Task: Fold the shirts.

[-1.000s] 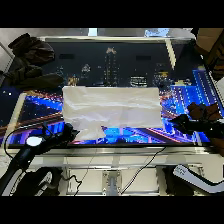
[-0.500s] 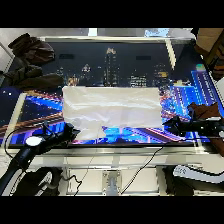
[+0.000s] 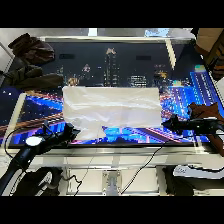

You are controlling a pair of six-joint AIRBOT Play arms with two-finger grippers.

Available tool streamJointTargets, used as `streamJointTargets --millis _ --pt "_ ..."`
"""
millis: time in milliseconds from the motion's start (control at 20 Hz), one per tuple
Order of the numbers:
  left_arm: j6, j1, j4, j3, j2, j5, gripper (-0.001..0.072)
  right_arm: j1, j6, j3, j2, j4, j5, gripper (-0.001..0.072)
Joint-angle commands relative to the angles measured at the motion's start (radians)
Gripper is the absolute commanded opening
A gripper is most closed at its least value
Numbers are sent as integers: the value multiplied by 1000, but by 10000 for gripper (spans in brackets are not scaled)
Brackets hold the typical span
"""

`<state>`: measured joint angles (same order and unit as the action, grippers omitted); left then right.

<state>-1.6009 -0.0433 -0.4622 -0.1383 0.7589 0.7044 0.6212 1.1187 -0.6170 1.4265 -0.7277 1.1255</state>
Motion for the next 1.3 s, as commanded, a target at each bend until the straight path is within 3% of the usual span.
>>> streamJointTargets --millis 0,200,300,450,650,750,900,950,1000,1050,1150,1250 --pt "2 0 0 0 0 -4 13 -7 -41 0 10 43 18 39" --pt "32 -1 76 -10 0 -5 13 -2 -76 0 -20 52 156 39" --pt "92 -1 106 -38 -3 13 13 1 -64 0 -84 38 170 39" --pt "103 -1 102 -89 -44 34 13 81 -38 0 -215 10 211 38" --pt "105 -1 74 -107 -143 187 12 282 -8 -8 -343 0 255 37" --pt "75 0 48 -107 -209 241 12 293 -8 -36 -358 -14 284 37" --pt "-9 -1 -44 -107 -280 215 12 249 5 -51 -359 -39 309 44" --pt "-30 -1 -82 -107 -279 207 12 229 12 -51 -358 -80 307 111" --pt "-43 -1 -116 -107 -279 203 12 205 28 -51 -354 -141 297 295" --pt "-51 -1 -130 -107 -279 203 12 185 71 -51 -344 -210 273 396" --pt "-50 -1 -131 -107 -279 204 12 171 96 -51 -306 -309 224 401" --pt "-50 -1 -138 -107 -279 201 12 171 97 -51 -240 -293 197 401"
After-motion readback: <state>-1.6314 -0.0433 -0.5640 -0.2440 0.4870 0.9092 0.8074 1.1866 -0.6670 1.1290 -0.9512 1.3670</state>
